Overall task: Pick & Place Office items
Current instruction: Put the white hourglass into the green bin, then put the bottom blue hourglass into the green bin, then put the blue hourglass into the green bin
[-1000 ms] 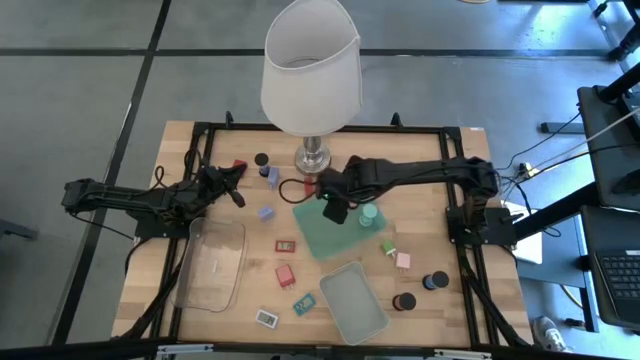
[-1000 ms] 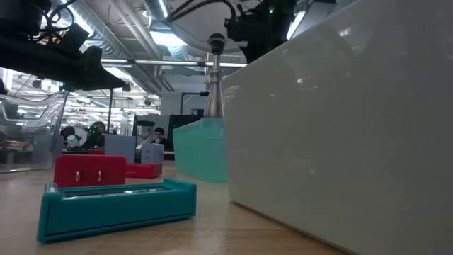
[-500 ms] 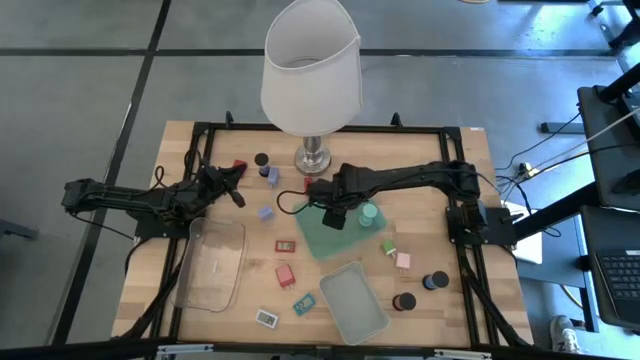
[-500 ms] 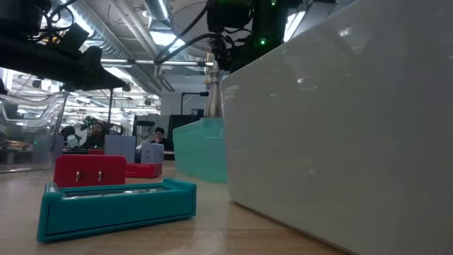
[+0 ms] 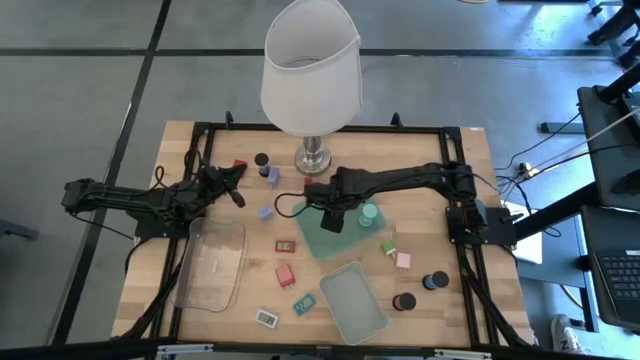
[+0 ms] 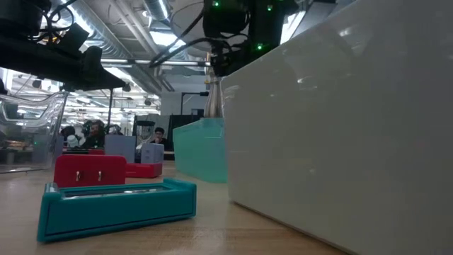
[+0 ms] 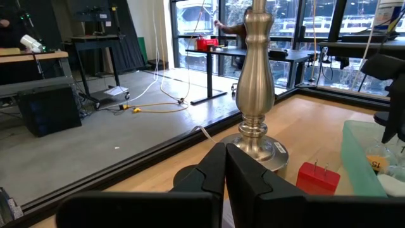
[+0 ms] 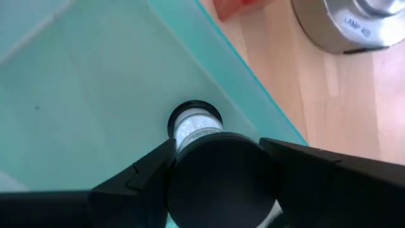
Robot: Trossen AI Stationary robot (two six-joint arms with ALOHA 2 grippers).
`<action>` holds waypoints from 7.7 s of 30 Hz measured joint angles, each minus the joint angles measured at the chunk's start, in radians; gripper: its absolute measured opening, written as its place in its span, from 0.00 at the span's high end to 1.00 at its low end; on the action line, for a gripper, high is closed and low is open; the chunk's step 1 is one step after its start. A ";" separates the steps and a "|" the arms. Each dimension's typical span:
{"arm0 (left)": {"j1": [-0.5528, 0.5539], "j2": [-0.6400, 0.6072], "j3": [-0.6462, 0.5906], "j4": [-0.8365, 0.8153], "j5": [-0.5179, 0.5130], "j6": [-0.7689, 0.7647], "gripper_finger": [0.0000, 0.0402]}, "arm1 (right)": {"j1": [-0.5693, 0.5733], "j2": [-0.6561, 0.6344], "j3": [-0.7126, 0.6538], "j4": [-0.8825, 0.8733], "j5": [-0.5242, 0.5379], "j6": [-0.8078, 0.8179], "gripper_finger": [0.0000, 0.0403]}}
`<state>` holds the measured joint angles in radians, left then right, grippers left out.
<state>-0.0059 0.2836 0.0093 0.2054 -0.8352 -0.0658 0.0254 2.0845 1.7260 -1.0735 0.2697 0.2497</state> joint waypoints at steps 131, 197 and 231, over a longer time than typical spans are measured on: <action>0.000 0.000 0.000 0.000 0.000 0.000 0.98 | 0.955 -0.500 -0.386 -0.473 -0.051 2.141 0.47; 0.000 0.000 0.000 0.000 0.003 0.000 0.98 | 0.128 -0.181 -0.232 0.031 -0.027 0.523 0.45; 0.000 0.000 0.000 0.000 0.003 0.000 0.98 | 0.147 -0.196 0.150 -0.320 0.122 0.418 0.28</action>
<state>-0.0059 0.2840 0.0093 0.2052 -0.8318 -0.0658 0.1720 1.8881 1.8760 -1.3940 0.3918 0.6681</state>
